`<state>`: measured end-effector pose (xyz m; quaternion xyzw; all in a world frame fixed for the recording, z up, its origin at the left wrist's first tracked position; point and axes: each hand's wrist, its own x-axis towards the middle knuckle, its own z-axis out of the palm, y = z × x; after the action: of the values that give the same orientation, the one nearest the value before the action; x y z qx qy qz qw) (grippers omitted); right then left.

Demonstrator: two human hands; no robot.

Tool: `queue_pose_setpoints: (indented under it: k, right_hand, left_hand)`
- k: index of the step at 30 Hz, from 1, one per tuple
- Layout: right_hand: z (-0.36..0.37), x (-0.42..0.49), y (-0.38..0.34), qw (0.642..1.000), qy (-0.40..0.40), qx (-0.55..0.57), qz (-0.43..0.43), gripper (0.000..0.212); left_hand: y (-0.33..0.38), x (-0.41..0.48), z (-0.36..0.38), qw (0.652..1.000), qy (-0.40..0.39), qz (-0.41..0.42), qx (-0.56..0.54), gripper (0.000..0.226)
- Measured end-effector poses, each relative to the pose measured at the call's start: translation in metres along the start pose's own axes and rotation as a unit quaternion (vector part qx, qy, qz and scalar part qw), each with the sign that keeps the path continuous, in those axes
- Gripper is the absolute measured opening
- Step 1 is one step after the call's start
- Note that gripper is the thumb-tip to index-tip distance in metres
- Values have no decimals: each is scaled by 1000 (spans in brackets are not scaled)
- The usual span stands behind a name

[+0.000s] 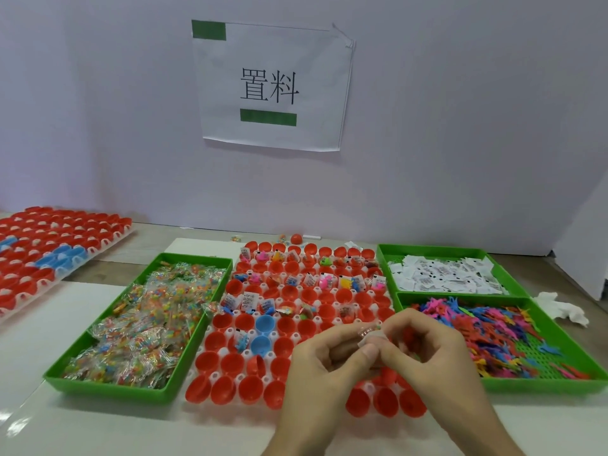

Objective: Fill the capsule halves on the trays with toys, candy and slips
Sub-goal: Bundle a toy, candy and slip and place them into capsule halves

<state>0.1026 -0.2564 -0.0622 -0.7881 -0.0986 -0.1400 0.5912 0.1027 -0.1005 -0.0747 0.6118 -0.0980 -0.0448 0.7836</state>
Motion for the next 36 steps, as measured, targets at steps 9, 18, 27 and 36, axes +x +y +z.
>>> queue_pose_setpoints:
  k: [9, 18, 27, 36]
  right_hand:
    - [-8, -1, 1, 996, 6, -84, -33, 16]
    - [-25, -1, -9, 999, -18, -16, -43, 32]
    - [-24, -2, -17, 991, 81, 23, -107, 36]
    - [-7, -9, -18, 991, 60, 33, -112, 18]
  left_hand:
    - [-1, 0, 4, 995, 1, -67, -75, 20]
    - [-2, -1, 6, 995, -7, -45, -87, 20]
    - [-2, 0, 4, 998, 46, 6, -52, 20]
    - [-2, -1, 4, 997, 74, 30, -23, 18]
